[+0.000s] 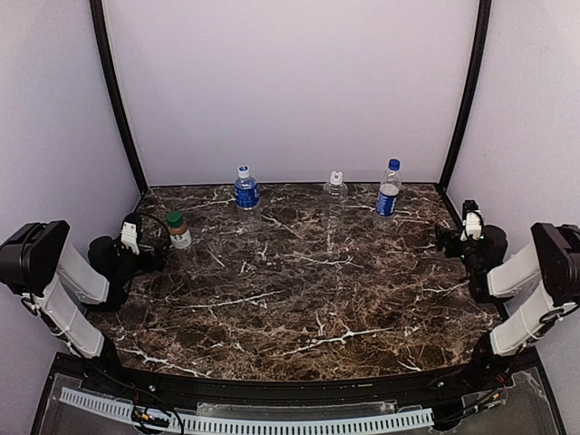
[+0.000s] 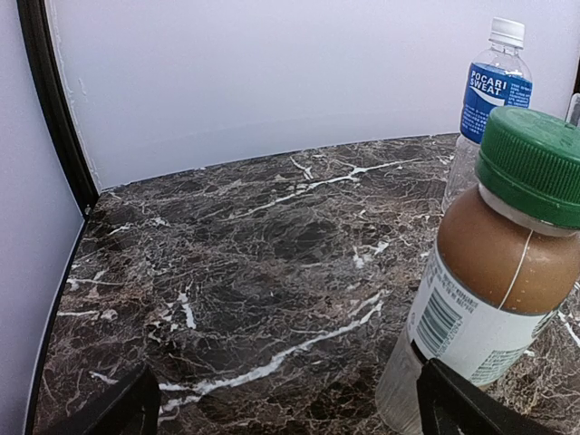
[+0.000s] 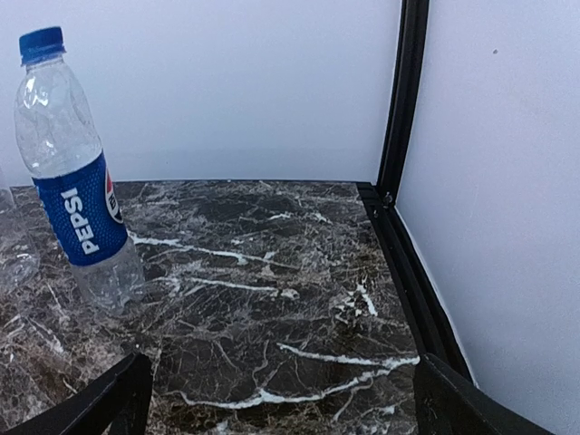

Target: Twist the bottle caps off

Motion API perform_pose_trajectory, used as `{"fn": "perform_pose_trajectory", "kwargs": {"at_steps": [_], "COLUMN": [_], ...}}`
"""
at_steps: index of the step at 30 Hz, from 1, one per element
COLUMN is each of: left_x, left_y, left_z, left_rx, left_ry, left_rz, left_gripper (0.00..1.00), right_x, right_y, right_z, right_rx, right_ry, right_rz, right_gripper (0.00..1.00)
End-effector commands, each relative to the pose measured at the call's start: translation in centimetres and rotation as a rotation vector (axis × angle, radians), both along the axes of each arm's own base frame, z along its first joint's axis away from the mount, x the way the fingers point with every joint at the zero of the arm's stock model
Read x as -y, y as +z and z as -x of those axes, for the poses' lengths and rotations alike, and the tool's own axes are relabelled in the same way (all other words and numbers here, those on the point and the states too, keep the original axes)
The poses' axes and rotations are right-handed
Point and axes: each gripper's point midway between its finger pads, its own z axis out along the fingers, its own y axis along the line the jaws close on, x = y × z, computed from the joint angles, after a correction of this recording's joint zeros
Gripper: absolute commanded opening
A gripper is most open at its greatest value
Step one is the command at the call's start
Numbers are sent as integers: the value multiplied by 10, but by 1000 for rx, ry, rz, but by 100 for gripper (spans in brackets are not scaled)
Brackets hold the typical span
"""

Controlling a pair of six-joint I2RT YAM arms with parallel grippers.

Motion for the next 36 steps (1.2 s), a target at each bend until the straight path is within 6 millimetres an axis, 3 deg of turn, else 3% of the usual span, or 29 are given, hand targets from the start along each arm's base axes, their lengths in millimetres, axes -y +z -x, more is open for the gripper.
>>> {"fn": "perform_pose_trajectory", "kwargs": {"at_steps": [1,7,11,18,20,22,27,28,29,30,31,32,33,34,35,36], "left_x": [4,5,-7,-16,-30,-54,-79,-81,-78,-69,-59,-40,-23,-2,17,26], "left_y": [6,6,9,17,20,38,69,91,80,112,91,122,105,132,120,139], "left_z": [-2,-2,-1,2,-3,-18,-20,-24,-23,-32,-25,-31,-15,-11,14,18], "left_rx": [14,13,20,38,-12,-55,-16,20,-59,-22,-167,-144,-295,-263,-386,-376], "left_ry": [-20,-21,44,93,134,214,245,226,204,119,65,-89,-179,-343,-440,-495], "left_rz": [-7,-10,7,34,73,141,115,103,104,63,81,47,88,47,53,26], "left_gripper": [100,100,100,100,100,100,100,100,100,97,93,81,76,71,71,74], "right_x": [6,-31,-52,-58,-56,-55,-55,-56,-58,-59,-61,-64,-67,-72,-78,-86], "right_y": [48,110,138,164,167,171,184,187,192,195,199,202,204,207,210,211], "right_z": [-10,8,26,45,50,55,62,62,63,62,62,60,59,58,57,56], "right_rx": [-4,46,81,44,37,44,79,79,79,76,67,52,35,18,-1,-25], "right_ry": [-38,161,272,286,270,262,262,268,277,283,289,301,313,329,350,371], "right_rz": [-42,-213,-311,-373,-381,-384,-405,-410,-414,-416,-421,-425,-427,-427,-424,-416], "right_gripper": [99,99,99,99,99,99,99,99,99,99,98,98,98,99,99,99]}}
